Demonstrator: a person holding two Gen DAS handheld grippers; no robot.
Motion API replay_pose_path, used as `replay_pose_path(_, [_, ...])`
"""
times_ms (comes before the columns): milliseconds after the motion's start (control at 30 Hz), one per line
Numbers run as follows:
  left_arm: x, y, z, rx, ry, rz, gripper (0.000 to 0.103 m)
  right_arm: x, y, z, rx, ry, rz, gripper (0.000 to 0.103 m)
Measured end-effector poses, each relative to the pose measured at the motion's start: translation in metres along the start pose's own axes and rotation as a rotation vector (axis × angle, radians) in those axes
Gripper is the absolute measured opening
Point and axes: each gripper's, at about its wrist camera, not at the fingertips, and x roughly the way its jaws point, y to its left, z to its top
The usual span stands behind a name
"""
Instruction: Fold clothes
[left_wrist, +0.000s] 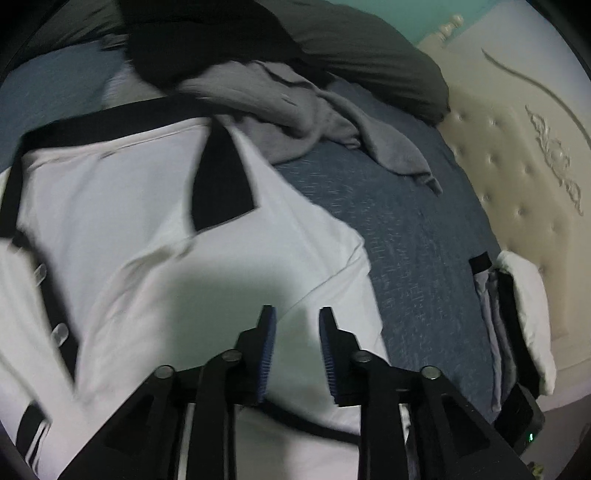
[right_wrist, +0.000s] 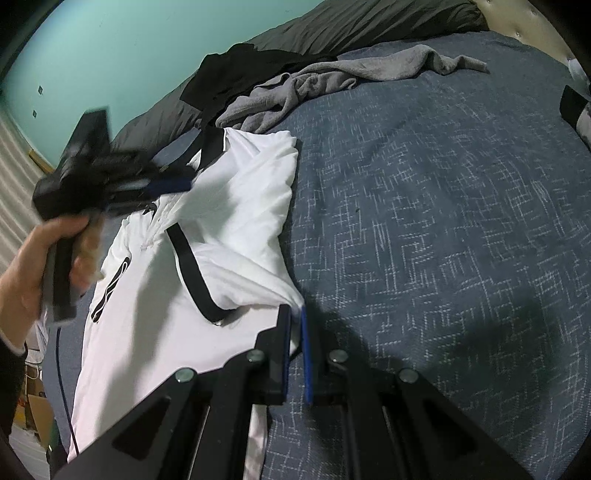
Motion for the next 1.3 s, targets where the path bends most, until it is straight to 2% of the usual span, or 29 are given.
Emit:
replay_pose_path(267, [0.06,-0.041,0.034,0.083,0.03,-0.002,0.028,0.003,-0.003,0.001,0.011,0.005,0.017,0.005])
replay_pose_path(433, [0.082,-0.052,0.034,0.117,0.073,-0.007,0.026,0.006,-0.009,0.001,0.03,0.009,0.033,0.005])
replay_pose_path(467, [0.082,-0.052,0.035,0.117,0.07,-0.016,0.022,0.006,-0.009,0.001,0.032,0.01,0.034,0.005])
replay_pose_path(500, [0.083,-0.052,0.036,0.116,0.066,-0.025,0.006,0.007,-0.01,0.0,0.034,0.011,0.036,0.005])
replay_pose_path(533, [0.083,-0.053,0.036,0.115,0.062,-0.034,0.003,0.007,-0.01,0.001,0.033,0.01,0.036,0.005])
replay_pose_path(633, [0.078,-0.045,0.042,0.072,0.026,-0.06,0.002,0.007,-0.01,0.001,0.032,0.009,0.037,0.005])
replay_pose_path(700, [0.074,-0.038,0.046,0.033,0.001,-0.074,0.002,0.009,-0.009,0.0,0.033,0.01,0.038,0.005])
replay_pose_path(833, [0.078,-0.026,0.05,-0.023,0.001,-0.074,0.002,0.01,-0.009,0.0,0.033,0.011,0.039,0.005])
replay_pose_path(1033, [0.089,-0.027,0.05,-0.021,0.033,-0.082,0.003,0.011,-0.008,0.001,0.035,0.012,0.041,0.005])
replay_pose_path(1167, [0.075,-0.03,0.052,0.0,0.015,-0.073,0.006,0.01,-0.008,0.0,0.034,0.011,0.041,0.005])
replay_pose_path(1233, [0.066,-0.031,0.054,0.011,0.001,-0.065,0.019,0.008,-0.008,-0.001,0.035,0.011,0.043,0.005])
replay_pose_path(1300, [0.053,-0.031,0.052,0.027,-0.001,-0.063,0.027,0.006,-0.009,-0.002,0.037,0.01,0.047,0.005])
